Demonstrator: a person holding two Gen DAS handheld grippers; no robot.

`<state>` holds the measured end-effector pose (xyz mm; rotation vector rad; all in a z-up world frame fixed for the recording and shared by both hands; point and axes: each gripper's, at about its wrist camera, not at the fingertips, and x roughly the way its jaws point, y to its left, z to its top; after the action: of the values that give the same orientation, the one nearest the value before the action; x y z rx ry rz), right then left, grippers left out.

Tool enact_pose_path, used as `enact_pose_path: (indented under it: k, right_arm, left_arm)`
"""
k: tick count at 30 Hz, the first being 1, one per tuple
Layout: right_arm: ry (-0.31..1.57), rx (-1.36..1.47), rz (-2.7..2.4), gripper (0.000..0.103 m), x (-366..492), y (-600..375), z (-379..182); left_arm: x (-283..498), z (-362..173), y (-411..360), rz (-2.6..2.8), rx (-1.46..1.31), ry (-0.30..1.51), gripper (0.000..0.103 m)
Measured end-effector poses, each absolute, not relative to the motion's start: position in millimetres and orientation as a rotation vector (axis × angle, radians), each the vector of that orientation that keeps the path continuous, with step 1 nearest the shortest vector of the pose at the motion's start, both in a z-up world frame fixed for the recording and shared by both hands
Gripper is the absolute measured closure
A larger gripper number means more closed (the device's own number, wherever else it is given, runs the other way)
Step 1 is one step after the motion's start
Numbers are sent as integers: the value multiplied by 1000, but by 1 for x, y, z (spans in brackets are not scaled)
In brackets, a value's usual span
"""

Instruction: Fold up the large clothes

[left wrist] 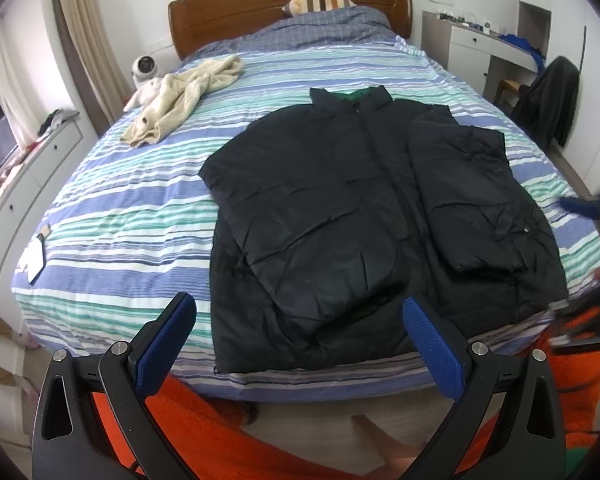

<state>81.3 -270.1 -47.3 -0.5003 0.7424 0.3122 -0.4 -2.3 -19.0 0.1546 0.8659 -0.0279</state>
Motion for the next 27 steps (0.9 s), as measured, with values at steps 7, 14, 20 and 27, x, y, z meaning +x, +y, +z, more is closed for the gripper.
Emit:
enact_pose_path:
  k: [7, 14, 20, 27]
  right_arm:
    - [905, -586, 426, 37, 156, -249, -129]
    - [708, -177, 281, 89, 142, -337, -8]
    - [506, 47, -139, 89, 113, -506, 73]
    - [663, 348, -495, 89, 106, -678, -12]
  left_arm:
    - [-5, -23, 20, 39, 114, 888, 0]
    - [1, -34, 36, 70, 82, 934, 0]
    - [10, -31, 20, 18, 97, 913, 0]
    - [14, -30, 1, -28, 121, 917, 0]
